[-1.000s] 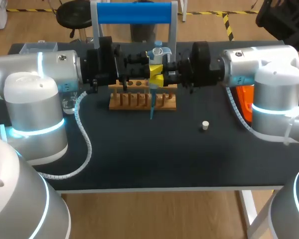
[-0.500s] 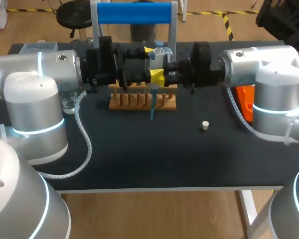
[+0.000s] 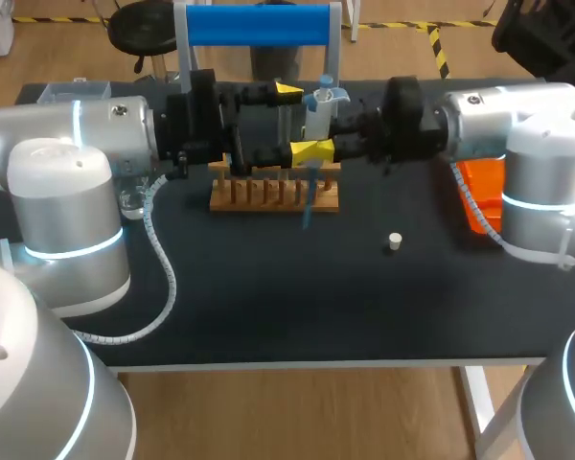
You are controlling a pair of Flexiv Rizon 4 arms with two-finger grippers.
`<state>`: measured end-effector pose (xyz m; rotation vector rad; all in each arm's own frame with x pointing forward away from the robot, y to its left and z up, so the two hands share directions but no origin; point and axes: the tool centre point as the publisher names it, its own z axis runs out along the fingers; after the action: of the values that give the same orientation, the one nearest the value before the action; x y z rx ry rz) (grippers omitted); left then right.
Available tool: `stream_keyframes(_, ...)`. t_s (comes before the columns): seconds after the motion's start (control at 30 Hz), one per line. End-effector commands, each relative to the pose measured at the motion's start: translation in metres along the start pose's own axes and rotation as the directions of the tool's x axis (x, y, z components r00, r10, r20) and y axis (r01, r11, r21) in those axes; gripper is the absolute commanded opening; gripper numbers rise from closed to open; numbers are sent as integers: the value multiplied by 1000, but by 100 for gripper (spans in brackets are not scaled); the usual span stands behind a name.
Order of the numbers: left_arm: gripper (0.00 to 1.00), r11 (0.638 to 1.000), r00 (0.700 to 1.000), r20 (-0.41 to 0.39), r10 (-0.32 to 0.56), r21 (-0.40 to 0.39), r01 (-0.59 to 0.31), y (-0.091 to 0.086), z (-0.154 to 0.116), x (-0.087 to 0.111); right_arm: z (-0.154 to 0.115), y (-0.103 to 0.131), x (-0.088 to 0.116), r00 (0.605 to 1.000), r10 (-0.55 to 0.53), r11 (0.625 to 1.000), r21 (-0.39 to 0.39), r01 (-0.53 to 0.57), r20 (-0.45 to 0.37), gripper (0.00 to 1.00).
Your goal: Invert the test tube, pick up the pipette, mount the tip to pipette, aspirate from beaker and dispense into the tube, eject the tip, return the pipette, and cap with the stopper.
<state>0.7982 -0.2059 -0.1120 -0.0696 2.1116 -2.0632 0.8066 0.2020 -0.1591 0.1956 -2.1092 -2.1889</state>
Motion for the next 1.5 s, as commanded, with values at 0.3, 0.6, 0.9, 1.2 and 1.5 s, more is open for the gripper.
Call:
stream_keyframes(0.3,100,1000,1000,6,2,5,-2,1,2,1,-24,0,-13,999,10,1000,3,-10,-41,0)
stream_keyframes(0.6,100,1000,1000,6,2,5,-2,1,2,1,-30,3,-14,998,15,1000,-4,-16,-65,0)
stream_keyframes(0.9,100,1000,1000,6,2,5,-2,1,2,1,-30,3,-14,998,15,1000,-4,-16,-65,0)
stream_keyframes(1.2,100,1000,1000,6,2,5,-2,1,2,1,-30,3,-14,998,15,1000,-4,-16,-65,0)
stream_keyframes(1.5,100,1000,1000,6,2,5,-2,1,2,1,-73,28,-24,997,-21,1000,-1,21,-75,0)
